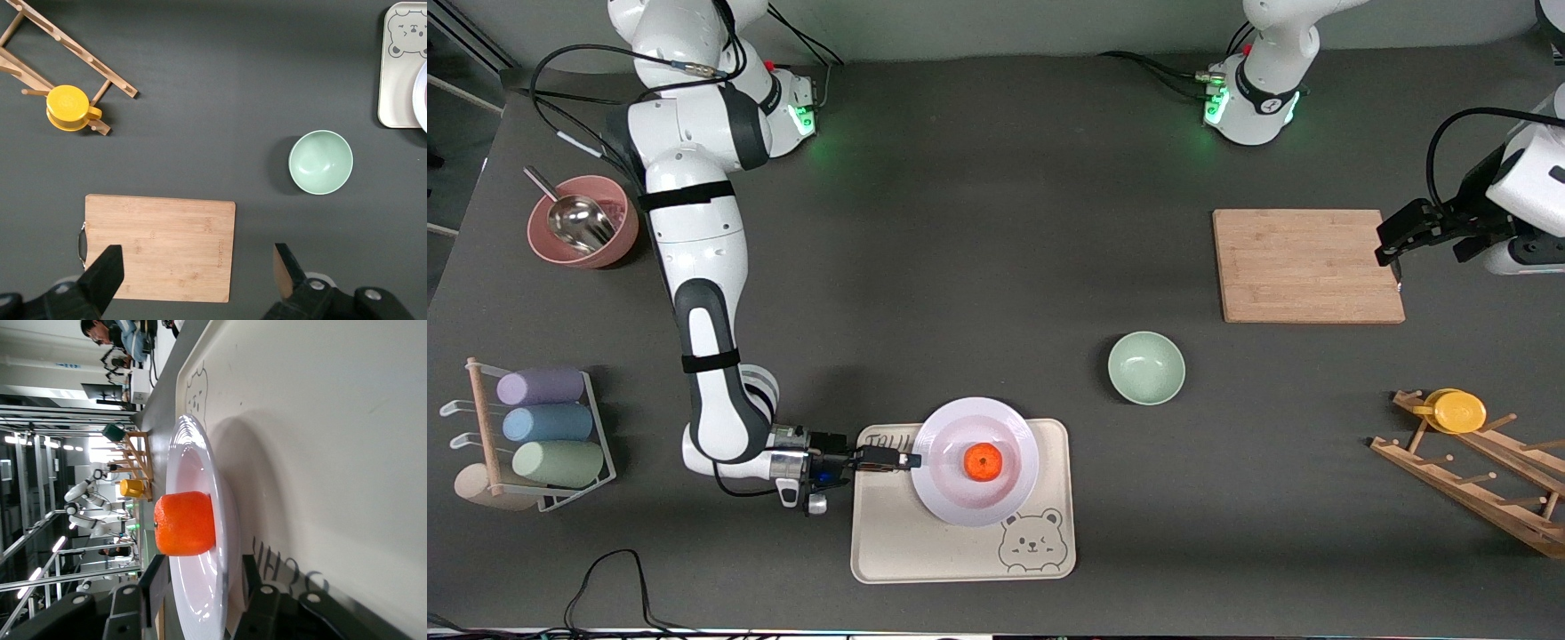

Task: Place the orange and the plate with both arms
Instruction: 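Release the plate on the tray with the right gripper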

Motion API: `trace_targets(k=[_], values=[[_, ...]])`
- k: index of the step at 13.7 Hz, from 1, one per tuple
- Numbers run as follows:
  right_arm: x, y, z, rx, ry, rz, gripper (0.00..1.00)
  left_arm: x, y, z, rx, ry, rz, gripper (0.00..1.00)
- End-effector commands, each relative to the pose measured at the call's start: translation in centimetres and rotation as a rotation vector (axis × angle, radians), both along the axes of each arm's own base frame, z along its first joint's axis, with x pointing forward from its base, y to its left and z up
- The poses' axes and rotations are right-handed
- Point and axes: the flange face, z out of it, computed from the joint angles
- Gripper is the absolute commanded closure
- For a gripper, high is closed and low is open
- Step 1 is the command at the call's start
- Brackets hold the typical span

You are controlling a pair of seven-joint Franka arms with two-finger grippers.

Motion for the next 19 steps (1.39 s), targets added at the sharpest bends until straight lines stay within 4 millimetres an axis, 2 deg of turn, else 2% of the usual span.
trace_targets(k=[1, 7, 8, 10, 13, 14, 16, 17, 18, 19], values=[[0.7, -1.6, 2.1, -0.073, 0.008, 0.012, 0.47, -0.7, -0.4, 0.5, -0.005, 0.005, 0.010, 0.00], [1.3, -8.6, 4.5, -0.141, 0.012, 0.072, 0.47, -0.7, -0.4, 0.6, -0.004, 0.004, 0.009, 0.00], [1.3, -9.1, 4.9, -0.135, 0.020, 0.074, 0.47, -0.8, -0.4, 0.6, -0.006, 0.005, 0.010, 0.00], [1.5, -11.0, 7.5, -0.176, 0.047, 0.083, 0.46, -0.7, -0.5, 0.6, -0.013, 0.005, 0.010, 0.00], [0.3, -14.1, 16.3, -0.388, 0.043, 0.146, 0.34, -0.7, -0.6, 0.5, -0.025, 0.007, 0.011, 0.00], [-0.7, -15.0, 19.8, -0.471, 0.021, 0.179, 0.23, -0.8, -0.6, 0.6, -0.024, 0.006, 0.011, 0.00], [-2.8, -16.7, 26.8, -0.623, -0.025, 0.248, 0.16, -0.8, -0.6, 0.6, -0.024, 0.004, 0.011, 0.00], [-3.6, -17.7, 29.9, -0.684, -0.044, 0.272, 0.06, -0.8, -0.6, 0.6, -0.024, 0.004, 0.011, 0.00], [-4.7, -18.7, 32.3, -0.739, -0.040, 0.306, 0.00, -0.8, -0.6, 0.5, -0.024, 0.007, 0.011, 0.00], [-5.7, -19.8, 35.0, -0.798, -0.045, 0.327, 0.00, -0.7, -0.6, 0.5, -0.025, 0.009, 0.011, 0.00]])
